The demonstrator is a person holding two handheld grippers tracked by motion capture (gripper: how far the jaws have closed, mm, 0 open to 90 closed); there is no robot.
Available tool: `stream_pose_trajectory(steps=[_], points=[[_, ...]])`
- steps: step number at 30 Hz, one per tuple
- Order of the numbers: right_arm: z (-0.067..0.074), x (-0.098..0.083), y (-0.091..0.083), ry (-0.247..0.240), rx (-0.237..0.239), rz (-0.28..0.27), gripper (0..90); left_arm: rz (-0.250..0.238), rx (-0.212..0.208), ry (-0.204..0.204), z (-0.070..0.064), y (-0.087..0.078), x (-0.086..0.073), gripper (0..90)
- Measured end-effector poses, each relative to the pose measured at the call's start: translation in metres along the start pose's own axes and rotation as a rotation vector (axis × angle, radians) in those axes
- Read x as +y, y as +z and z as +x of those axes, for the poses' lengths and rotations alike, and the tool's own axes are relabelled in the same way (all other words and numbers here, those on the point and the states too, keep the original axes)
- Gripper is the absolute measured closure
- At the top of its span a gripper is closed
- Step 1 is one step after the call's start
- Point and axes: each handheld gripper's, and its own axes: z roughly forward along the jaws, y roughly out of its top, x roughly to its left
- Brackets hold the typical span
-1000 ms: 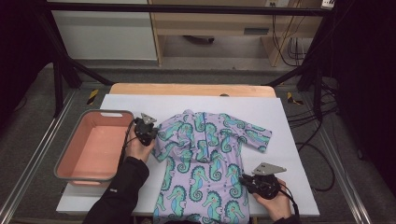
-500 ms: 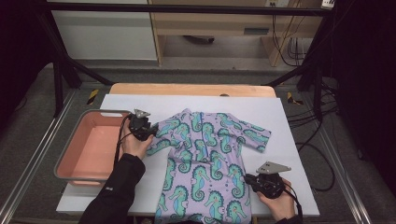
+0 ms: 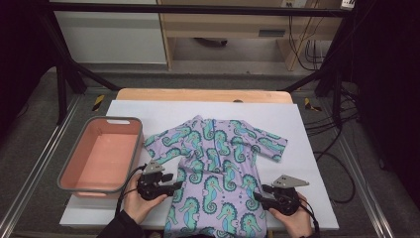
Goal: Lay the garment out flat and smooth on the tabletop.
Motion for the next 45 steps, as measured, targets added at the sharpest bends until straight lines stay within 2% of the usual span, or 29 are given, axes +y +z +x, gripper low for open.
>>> stream_pose_trajectory(steps=[2, 4, 5, 7, 10, 12, 18, 21, 25, 28, 31, 34, 36, 37, 40, 42, 45], points=[[0.000, -0.001, 0.002, -0.003, 0.001, 0.005, 54.3, 0.034, -0.013, 0.004, -0.003, 0.001, -0.007, 53.6], [0.001, -0.001, 0.002, -0.009, 0.002, 0.015, 56.9, 0.047, -0.018, 0.004, -0.006, 0.000, -0.008, 57.3], [0.002, -0.001, 0.003, -0.012, -0.005, 0.013, 59.2, 0.064, -0.019, -0.002, -0.008, -0.001, -0.008, 63.3], [0.002, -0.001, 0.002, -0.006, 0.002, 0.019, 66.7, 0.076, -0.007, 0.007, -0.013, -0.002, -0.010, 69.4], [0.003, -0.001, 0.001, -0.011, 0.017, 0.033, 83.2, 0.106, -0.020, 0.009, -0.020, -0.006, -0.015, 87.9], [0.003, -0.001, 0.000, -0.005, 0.039, 0.051, 87.7, 0.111, -0.027, 0.021, -0.023, -0.009, -0.018, 88.7], [-0.002, -0.001, -0.009, -0.001, 0.026, 0.061, 88.3, 0.112, -0.063, 0.021, -0.028, -0.017, -0.027, 89.2], [-0.003, -0.004, -0.014, -0.003, 0.027, 0.073, 88.3, 0.109, -0.055, 0.032, -0.031, -0.020, -0.031, 89.2], [0.004, -0.007, -0.016, -0.008, 0.039, 0.095, 88.0, 0.102, -0.047, 0.042, -0.033, -0.023, -0.035, 89.1], [0.008, -0.008, -0.016, -0.017, 0.041, 0.090, 87.2, 0.090, -0.046, 0.057, -0.034, -0.024, -0.036, 88.7], [0.007, -0.007, -0.014, -0.025, 0.024, 0.065, 80.2, 0.081, -0.033, 0.082, -0.031, -0.023, -0.033, 84.0], [0.006, -0.006, -0.012, -0.039, 0.012, 0.013, 65.1, 0.051, -0.029, 0.090, -0.027, -0.024, -0.029, 71.8], [0.004, -0.004, -0.011, -0.048, 0.005, -0.027, 53.7, 0.032, -0.042, 0.087, -0.023, -0.024, -0.026, 63.2], [0.004, -0.003, -0.010, -0.044, 0.006, -0.034, 52.4, 0.018, -0.051, 0.079, -0.021, -0.023, -0.024, 58.6], [0.000, 0.000, -0.009, -0.041, 0.002, -0.052, 40.4, -0.012, -0.053, 0.080, -0.013, -0.021, -0.018, 44.0], [-0.003, 0.002, -0.007, -0.023, 0.004, -0.063, 34.9, -0.024, -0.052, 0.074, -0.009, -0.019, -0.014, 36.4], [-0.009, 0.008, -0.005, -0.024, -0.005, -0.079, 25.7, -0.027, -0.052, 0.070, -0.003, -0.016, -0.007, 28.4]])
